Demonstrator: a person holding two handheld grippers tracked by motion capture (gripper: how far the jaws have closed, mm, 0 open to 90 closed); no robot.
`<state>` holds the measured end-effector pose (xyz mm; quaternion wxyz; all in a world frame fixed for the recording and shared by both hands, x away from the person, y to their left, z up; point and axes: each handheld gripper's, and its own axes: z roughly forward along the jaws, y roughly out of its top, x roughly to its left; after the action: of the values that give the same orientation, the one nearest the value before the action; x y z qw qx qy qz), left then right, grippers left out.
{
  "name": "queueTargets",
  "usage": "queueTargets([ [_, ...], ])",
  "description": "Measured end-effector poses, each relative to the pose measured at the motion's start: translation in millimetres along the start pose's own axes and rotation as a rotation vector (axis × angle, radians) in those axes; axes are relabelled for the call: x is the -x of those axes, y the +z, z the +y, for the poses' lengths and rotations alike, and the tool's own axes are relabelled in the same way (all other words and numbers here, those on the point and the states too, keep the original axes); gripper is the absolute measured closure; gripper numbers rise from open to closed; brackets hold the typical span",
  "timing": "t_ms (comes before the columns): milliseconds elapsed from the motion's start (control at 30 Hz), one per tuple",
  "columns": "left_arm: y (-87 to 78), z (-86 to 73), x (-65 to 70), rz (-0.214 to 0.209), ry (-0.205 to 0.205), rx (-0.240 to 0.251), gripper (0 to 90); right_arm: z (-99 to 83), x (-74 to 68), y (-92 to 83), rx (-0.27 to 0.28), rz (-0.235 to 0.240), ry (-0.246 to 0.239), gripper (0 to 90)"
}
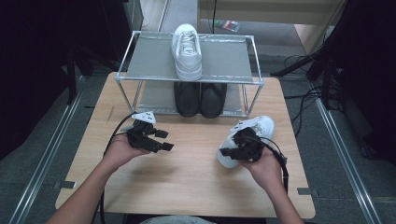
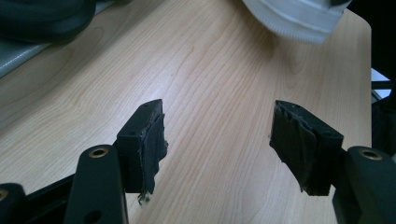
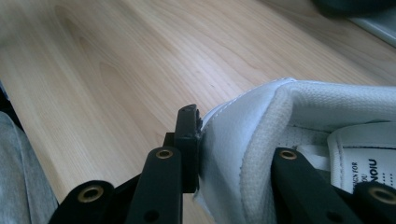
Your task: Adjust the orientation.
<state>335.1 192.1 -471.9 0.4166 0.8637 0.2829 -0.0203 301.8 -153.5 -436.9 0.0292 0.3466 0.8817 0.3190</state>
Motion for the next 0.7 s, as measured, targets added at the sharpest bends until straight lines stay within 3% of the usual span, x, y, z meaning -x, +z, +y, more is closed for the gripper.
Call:
queueTargets([
  [100, 0.0, -0.1, 0.0, 0.0, 0.0, 0.0, 35.8, 3.3, -6.6, 7.5, -0.009, 0.009, -0.013, 75.3],
  [200, 0.2, -0.3, -0.3, -0.002, 0.001, -0.002, 35.9, 7.6, -17.8, 22.6, -0.023, 0.053, -0.021, 75.8],
  [400, 1.1, -0.2, 0.5, -0.001, 0.007, -0.001, 35.9, 6.6, -27.0, 41.3, -0.019, 0.123, 0.029, 76.3],
  [600, 2.8, 0.1, 1.8, 0.009, 0.012, -0.004, 36.3, 0.2, -34.4, 54.8, -0.027, 0.135, 0.015, 75.3],
  [700, 4.5, 1.2, 3.3, 0.006, 0.02, -0.011, 36.6, -5.6, -36.6, 63.3, -0.036, 0.137, -0.015, 73.9],
])
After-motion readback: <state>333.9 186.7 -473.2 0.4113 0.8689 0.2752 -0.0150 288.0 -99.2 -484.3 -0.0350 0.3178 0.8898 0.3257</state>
